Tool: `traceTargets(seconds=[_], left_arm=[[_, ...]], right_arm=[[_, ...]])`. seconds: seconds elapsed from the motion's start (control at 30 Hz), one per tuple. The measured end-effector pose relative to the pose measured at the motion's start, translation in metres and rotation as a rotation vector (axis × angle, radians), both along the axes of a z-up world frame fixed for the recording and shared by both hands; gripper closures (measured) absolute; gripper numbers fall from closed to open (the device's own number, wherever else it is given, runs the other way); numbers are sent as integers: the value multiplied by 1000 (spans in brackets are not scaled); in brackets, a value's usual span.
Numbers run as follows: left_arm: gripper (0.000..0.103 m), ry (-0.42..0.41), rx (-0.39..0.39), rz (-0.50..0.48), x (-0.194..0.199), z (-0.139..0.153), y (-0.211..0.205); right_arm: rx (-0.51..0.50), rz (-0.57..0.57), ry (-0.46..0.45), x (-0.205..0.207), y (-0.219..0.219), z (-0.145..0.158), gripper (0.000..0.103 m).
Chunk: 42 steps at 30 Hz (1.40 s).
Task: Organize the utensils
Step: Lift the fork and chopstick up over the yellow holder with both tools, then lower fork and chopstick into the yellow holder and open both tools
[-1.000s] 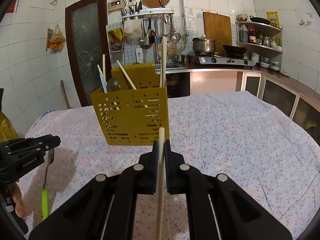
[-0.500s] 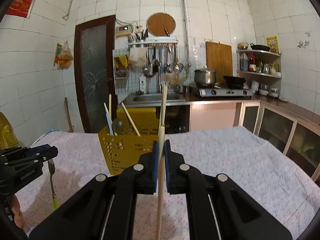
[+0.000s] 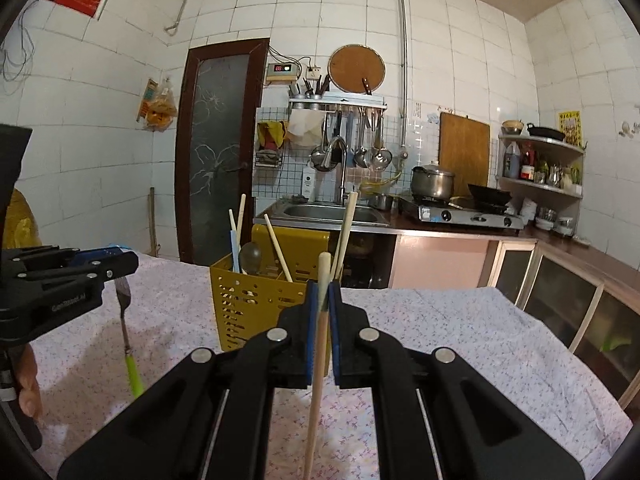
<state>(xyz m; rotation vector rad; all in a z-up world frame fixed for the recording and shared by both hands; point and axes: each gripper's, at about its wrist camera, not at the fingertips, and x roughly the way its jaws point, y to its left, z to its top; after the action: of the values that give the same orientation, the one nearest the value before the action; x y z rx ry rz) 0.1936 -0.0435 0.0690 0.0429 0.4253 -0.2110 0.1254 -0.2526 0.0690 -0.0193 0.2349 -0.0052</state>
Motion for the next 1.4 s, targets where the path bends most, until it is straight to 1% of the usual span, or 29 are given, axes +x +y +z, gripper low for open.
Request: traceTargets(seconds=[0.1, 0.23, 0.3, 0.4, 0.47, 0.53, 0.6, 0.67, 0.73, 0.83, 0.9, 1.07, 1.17, 1.27, 1.4], left_arm=[[83, -17, -19, 0, 2, 11, 1], [83, -63, -28, -10, 7, 35, -3], [83, -89, -38, -16, 13, 52, -8], [83, -117, -76, -30, 25, 78, -13], [83, -151, -93, -34, 32, 95, -19], [83, -187, -117, -36, 41, 114, -24], [83, -200, -141, -49, 53, 127, -30], [83, -206, -167, -59, 68, 136, -36], [83, -217, -176, -68, 80, 139, -42], [83, -208, -156, -76, 103, 131, -52], [83, -179, -154, -75, 120, 117, -54], [83, -80, -167, -69, 154, 77, -53], [83, -49, -163, -63, 160, 59, -49], [83, -17, -148, -60, 165, 41, -49], [83, 11, -134, -45, 168, 26, -43]], right_arm=[[21, -2, -27, 0, -7, 14, 97], [47, -16, -114, 4, -17, 48, 97], [54, -21, -160, 11, -20, 70, 97], [49, -23, -223, 26, -21, 98, 97], [41, -20, -250, 37, -16, 112, 97], [35, -23, -272, 48, -14, 121, 97], [39, -18, -280, 62, -10, 130, 97], [47, -12, -283, 75, -7, 134, 97], [53, -5, -284, 89, -4, 133, 97], [61, 8, -266, 104, -2, 127, 97], [60, 18, -243, 116, -3, 118, 97], [55, 27, -150, 140, -8, 83, 97], [54, 23, -104, 149, -12, 68, 97], [69, 22, -37, 159, -17, 49, 97], [48, 25, 21, 167, -16, 29, 97]])
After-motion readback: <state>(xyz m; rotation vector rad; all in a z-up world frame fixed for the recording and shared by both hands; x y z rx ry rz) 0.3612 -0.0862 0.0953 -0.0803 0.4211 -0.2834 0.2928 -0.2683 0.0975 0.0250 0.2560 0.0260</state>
